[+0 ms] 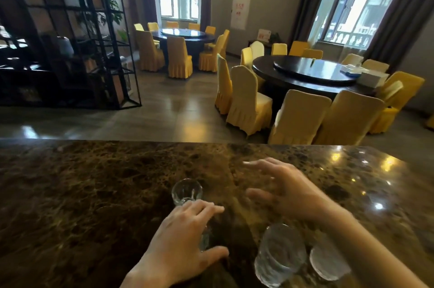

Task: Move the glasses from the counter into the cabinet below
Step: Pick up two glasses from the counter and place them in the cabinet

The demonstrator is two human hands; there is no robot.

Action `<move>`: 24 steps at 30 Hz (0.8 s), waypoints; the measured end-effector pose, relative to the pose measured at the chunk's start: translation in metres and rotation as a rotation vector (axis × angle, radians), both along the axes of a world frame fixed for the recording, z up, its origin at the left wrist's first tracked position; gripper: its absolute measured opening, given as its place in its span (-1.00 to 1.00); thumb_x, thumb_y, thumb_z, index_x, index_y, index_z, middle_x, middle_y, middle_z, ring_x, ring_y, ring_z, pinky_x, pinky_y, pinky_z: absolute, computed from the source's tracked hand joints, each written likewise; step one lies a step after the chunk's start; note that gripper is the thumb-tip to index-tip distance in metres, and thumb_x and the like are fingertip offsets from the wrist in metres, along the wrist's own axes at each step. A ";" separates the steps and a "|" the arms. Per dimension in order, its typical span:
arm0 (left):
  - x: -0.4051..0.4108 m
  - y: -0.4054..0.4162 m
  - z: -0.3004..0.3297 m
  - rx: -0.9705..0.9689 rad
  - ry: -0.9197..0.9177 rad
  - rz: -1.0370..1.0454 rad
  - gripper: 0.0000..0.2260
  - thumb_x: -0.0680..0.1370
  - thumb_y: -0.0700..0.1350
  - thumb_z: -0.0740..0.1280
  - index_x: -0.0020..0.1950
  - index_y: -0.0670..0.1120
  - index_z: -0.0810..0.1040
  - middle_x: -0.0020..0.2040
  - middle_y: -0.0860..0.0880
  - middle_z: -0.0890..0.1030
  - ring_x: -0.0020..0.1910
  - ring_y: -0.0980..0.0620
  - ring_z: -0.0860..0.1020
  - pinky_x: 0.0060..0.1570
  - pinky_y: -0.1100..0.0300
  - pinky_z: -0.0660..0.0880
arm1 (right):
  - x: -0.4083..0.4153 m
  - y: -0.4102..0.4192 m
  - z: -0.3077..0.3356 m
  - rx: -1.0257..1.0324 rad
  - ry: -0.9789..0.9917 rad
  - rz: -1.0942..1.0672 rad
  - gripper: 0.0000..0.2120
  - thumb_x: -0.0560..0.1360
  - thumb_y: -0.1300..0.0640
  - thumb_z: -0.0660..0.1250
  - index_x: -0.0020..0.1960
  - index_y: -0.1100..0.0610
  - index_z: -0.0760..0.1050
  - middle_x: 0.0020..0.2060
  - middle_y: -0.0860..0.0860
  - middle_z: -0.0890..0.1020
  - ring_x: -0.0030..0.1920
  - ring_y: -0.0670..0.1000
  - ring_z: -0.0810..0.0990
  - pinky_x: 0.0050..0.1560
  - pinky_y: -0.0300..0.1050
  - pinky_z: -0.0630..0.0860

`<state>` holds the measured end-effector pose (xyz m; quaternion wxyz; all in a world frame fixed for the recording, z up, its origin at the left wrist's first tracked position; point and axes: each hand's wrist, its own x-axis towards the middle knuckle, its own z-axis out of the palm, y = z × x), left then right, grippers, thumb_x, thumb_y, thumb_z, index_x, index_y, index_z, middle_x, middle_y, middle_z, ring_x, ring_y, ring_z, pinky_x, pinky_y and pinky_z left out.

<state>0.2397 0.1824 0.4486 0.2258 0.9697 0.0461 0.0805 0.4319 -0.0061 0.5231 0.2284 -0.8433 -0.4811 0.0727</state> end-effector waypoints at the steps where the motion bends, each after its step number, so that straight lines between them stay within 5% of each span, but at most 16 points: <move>1: 0.006 -0.013 0.006 -0.042 -0.036 -0.026 -0.30 0.36 0.52 0.26 0.46 0.38 0.19 0.39 0.40 0.29 0.40 0.38 0.19 0.43 0.22 0.19 | 0.006 -0.034 0.002 -0.029 -0.018 -0.039 -0.33 0.42 -0.43 0.34 0.47 -0.29 0.34 0.31 -0.31 0.48 0.29 -0.25 0.48 0.28 -0.08 0.55; 6: 0.046 -0.079 0.015 -0.076 -0.010 -0.245 -0.14 0.32 0.49 0.36 0.51 0.42 0.00 0.48 0.41 0.14 0.44 0.39 0.08 0.37 0.30 0.08 | 0.021 -0.155 -0.012 -0.276 0.070 -0.173 -0.04 0.19 -0.60 0.39 0.51 -0.35 0.23 0.35 -0.36 0.34 0.37 -0.24 0.35 0.43 -0.10 0.38; 12: 0.068 -0.108 -0.005 -0.004 0.045 -0.219 -0.16 0.39 0.33 0.42 0.55 0.29 0.05 0.35 0.35 0.27 0.34 0.22 0.36 0.30 0.19 0.37 | 0.021 -0.180 -0.045 -0.188 0.174 -0.135 -0.17 0.29 -0.22 0.60 0.46 -0.38 0.28 0.29 -0.32 0.43 0.34 -0.22 0.42 0.40 -0.15 0.42; 17: 0.064 -0.106 -0.009 -0.036 0.001 -0.113 -0.22 0.35 0.37 0.41 0.49 0.25 0.20 0.29 0.33 0.35 0.26 0.23 0.43 0.28 0.20 0.42 | 0.035 -0.162 -0.047 -0.140 0.113 -0.127 -0.22 0.25 -0.21 0.61 0.41 -0.32 0.39 0.17 -0.28 0.53 0.21 -0.19 0.51 0.23 -0.20 0.51; 24: 0.052 -0.091 -0.011 -0.043 0.036 0.073 -0.18 0.33 0.29 0.50 0.49 0.29 0.16 0.28 0.32 0.35 0.25 0.16 0.42 0.31 0.15 0.37 | 0.062 -0.051 -0.033 -0.077 -0.010 -0.023 -0.17 0.29 -0.10 0.65 0.48 -0.21 0.37 0.19 -0.20 0.52 0.21 -0.14 0.51 0.23 -0.12 0.56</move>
